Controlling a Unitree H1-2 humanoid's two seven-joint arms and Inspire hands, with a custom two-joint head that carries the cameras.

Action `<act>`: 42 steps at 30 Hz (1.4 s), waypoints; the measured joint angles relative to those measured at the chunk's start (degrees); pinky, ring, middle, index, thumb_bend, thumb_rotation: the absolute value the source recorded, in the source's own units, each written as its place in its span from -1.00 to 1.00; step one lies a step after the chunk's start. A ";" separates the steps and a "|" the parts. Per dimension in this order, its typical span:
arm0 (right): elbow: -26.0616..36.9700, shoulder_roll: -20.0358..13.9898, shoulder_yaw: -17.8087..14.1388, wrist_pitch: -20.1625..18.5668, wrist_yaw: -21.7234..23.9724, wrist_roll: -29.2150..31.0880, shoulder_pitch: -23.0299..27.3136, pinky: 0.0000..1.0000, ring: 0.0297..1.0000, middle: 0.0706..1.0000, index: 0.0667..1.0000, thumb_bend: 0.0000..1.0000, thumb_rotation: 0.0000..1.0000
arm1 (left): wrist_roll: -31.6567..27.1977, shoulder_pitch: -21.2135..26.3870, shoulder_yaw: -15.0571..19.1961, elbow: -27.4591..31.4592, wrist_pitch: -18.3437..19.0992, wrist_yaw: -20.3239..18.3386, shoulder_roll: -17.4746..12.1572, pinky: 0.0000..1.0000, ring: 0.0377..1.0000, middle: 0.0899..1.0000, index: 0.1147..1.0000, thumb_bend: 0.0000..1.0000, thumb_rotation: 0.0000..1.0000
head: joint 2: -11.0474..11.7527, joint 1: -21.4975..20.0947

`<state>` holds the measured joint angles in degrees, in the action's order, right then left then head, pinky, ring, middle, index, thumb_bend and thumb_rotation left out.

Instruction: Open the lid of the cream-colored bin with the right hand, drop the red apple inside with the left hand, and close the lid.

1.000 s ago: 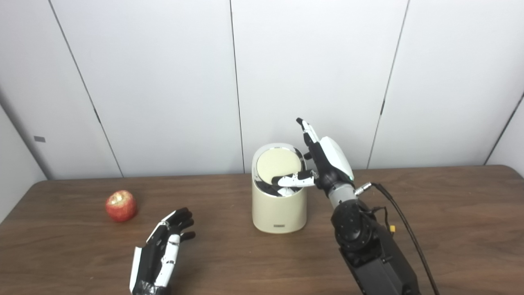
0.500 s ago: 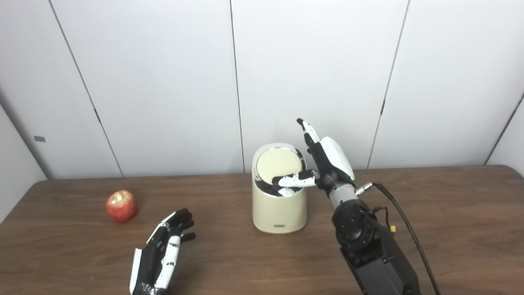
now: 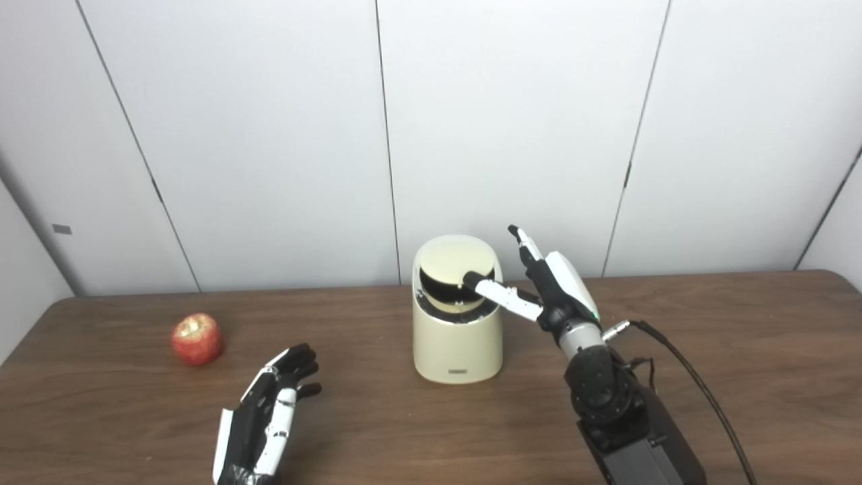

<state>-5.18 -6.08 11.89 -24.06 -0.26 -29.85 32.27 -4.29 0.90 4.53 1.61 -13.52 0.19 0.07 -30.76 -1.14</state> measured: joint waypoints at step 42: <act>3.80 -1.29 -11.23 44.97 -19.00 3.83 -25.78 0.45 0.59 0.56 0.55 -0.53 0.12 | 0.80 -0.23 0.23 0.14 0.24 0.14 0.29 0.36 0.52 0.52 0.50 -0.59 0.17 | 0.26 1.05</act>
<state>-1.38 -7.36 0.65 20.91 -19.26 -26.01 6.49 -3.49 0.67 4.77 1.75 -13.28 0.33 0.36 -30.50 -0.09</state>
